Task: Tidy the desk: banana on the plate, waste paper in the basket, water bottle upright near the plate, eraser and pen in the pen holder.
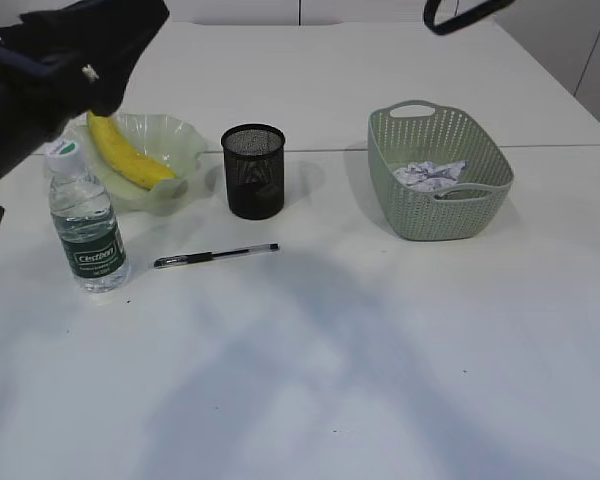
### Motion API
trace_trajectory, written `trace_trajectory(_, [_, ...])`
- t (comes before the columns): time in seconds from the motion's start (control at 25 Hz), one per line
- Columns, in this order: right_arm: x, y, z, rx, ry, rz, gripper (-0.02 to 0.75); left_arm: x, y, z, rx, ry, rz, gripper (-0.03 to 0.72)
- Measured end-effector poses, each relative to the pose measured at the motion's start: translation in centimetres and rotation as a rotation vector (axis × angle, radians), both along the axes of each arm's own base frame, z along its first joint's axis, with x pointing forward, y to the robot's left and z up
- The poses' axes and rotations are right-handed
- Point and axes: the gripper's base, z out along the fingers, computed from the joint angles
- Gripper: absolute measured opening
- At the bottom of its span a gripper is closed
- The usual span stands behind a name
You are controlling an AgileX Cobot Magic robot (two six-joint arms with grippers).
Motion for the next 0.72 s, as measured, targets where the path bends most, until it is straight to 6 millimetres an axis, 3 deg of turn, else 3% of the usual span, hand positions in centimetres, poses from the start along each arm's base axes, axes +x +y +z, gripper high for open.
trace_trajectory(0.16, [0.0,0.0,1.6,0.023,-0.044,0.0,0.044,0.5,-0.1,-0.4,-0.089,-0.012,-0.008,0.486])
trace_trajectory(0.72, [0.0,0.0,1.8,0.025,-0.047,0.0,0.044,0.7,-0.2,-0.2,-0.205,0.04,-0.047,0.484])
